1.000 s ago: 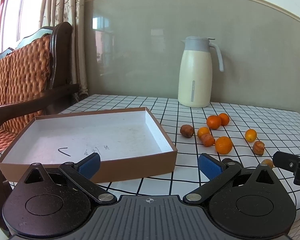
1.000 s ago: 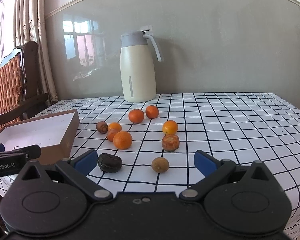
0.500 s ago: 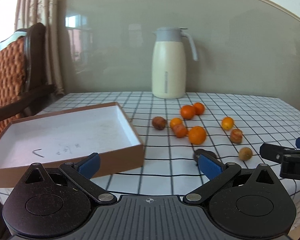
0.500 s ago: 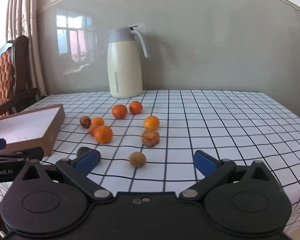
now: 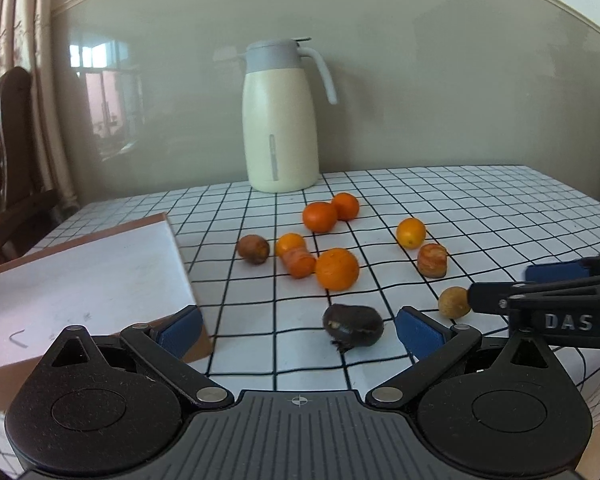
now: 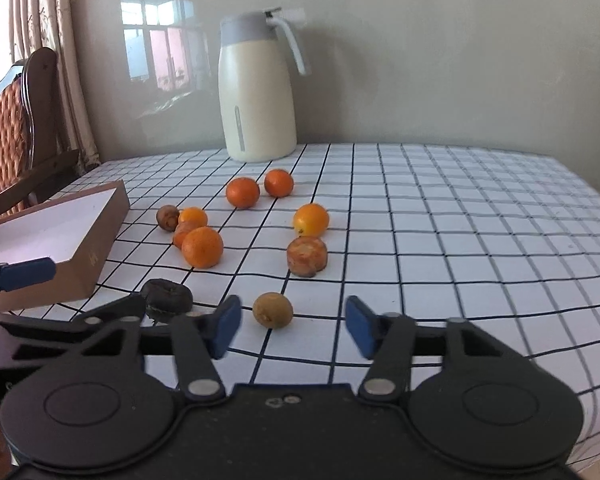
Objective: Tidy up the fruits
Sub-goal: 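Grasp the dark brown fruit with the left tool while the right tool grasps the small tan fruit, then carry both held fruits over the white box with both tools, then open both tools to drop the fruits into the white box, then move both tools back over the fruits on the table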
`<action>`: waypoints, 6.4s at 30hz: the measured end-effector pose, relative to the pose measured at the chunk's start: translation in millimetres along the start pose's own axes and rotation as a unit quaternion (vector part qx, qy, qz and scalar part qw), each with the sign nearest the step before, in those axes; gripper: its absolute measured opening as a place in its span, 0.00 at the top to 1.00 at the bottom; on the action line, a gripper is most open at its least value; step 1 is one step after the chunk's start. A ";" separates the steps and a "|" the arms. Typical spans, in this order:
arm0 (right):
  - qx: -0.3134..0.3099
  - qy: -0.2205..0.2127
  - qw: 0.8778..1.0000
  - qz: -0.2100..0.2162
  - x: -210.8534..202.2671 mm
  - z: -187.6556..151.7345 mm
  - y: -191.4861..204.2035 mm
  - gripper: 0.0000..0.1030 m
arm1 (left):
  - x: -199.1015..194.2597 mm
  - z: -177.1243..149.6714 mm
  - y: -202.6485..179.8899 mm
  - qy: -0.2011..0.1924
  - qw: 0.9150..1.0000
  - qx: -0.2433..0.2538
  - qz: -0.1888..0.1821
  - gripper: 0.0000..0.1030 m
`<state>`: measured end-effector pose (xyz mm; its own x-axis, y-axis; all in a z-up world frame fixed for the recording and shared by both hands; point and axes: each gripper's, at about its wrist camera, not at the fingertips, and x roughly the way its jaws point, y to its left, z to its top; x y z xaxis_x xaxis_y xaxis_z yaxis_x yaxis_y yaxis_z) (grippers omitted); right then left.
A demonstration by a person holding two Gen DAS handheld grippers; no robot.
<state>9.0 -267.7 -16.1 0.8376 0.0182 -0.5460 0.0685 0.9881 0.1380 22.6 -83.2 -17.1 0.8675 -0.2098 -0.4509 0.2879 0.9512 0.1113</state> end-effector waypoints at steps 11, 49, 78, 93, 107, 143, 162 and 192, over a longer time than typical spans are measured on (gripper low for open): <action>0.023 0.018 0.999 0.022 25.3 3.8 -7.1 0.66 | 26.9 -1.1 -10.4 0.019 0.999 0.008 -0.030 0.32; 0.009 -0.005 0.999 0.036 15.1 -3.1 1.1 0.85 | 18.2 -8.9 -2.5 0.013 0.999 -0.019 -0.036 0.59; -0.069 -0.063 0.981 0.173 8.8 7.5 106.0 0.84 | -56.6 -15.7 124.5 -0.051 0.992 -0.104 0.057 0.59; -0.072 -0.104 0.958 0.258 15.5 24.3 149.3 0.84 | -83.4 -39.2 208.1 -0.054 0.971 -0.160 0.167 0.59; -0.089 -0.113 0.956 0.254 46.3 56.0 178.6 0.84 | -74.0 -33.2 282.6 -0.047 0.952 -0.200 0.226 0.59; -0.050 -0.179 0.961 0.206 50.9 58.5 150.7 0.06 | -55.1 -29.5 270.6 -0.073 0.927 -0.217 0.298 0.00; -0.050 -0.113 0.978 0.165 54.7 46.5 119.1 0.06 | -39.0 -21.0 238.1 -0.052 0.941 -0.196 0.272 0.00; 0.013 -0.060 0.997 0.038 34.2 37.0 4.7 0.06 | 7.4 14.7 91.1 -0.056 0.989 -0.099 0.091 0.00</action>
<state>58.0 -268.1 -3.5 0.8996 0.0723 -0.4306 0.0155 0.9803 0.1971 61.2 -1.5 2.7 0.9404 -0.0446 -0.3371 0.0479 0.9989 0.0014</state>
